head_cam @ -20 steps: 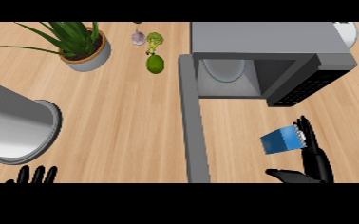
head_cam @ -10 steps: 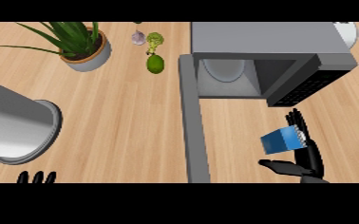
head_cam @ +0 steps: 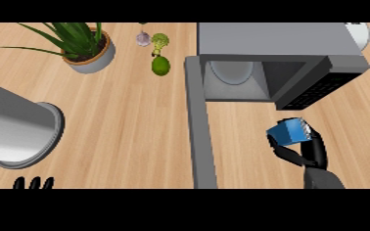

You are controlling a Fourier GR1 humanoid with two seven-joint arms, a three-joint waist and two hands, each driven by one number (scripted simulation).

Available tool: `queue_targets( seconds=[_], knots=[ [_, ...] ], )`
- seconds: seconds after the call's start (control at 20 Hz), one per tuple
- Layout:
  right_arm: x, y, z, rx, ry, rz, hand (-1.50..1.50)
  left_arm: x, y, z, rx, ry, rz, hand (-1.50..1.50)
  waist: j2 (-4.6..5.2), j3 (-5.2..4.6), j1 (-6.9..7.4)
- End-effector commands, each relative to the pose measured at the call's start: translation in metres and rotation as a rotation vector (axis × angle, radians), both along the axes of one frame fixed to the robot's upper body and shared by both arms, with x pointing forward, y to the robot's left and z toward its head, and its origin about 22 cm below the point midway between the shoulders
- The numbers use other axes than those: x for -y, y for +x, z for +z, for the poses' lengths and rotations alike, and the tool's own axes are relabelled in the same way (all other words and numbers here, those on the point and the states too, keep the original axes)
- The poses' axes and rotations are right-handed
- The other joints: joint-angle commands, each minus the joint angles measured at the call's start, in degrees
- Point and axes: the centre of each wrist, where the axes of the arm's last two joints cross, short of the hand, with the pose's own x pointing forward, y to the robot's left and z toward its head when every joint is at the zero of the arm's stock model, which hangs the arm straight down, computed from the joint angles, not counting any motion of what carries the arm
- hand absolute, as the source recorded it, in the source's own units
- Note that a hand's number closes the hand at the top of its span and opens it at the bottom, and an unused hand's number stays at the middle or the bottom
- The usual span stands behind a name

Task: Pick up the milk, place it into the microwave and close the microwave

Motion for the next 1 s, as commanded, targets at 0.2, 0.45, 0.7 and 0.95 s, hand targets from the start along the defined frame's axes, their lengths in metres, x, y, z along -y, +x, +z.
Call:
queue_targets(
  seconds=[0.2,0.45,0.7,0.95],
  knots=[
    [-0.019,0.02,0.002,0.099,-0.001,-0.078,1.5,-0.005,-0.003,-0.002,-0.011,-0.002,-0.009,-1.5,0.0,0.0,0.03],
    [-0.023,0.049,0.021,0.158,0.063,-0.015,1.5,-0.002,-0.013,0.007,-0.013,-0.007,-0.02,-1.5,0.11,0.05,0.58],
    [-0.059,0.06,0.015,0.163,0.057,-0.033,1.5,0.002,0.008,0.005,-0.002,-0.014,-0.037,-1.5,0.42,0.09,0.79],
    [-0.058,0.053,0.014,0.174,0.063,-0.035,1.5,-0.006,0.003,-0.009,-0.012,-0.021,-0.011,-1.5,0.0,-0.03,-0.11]
  ],
)
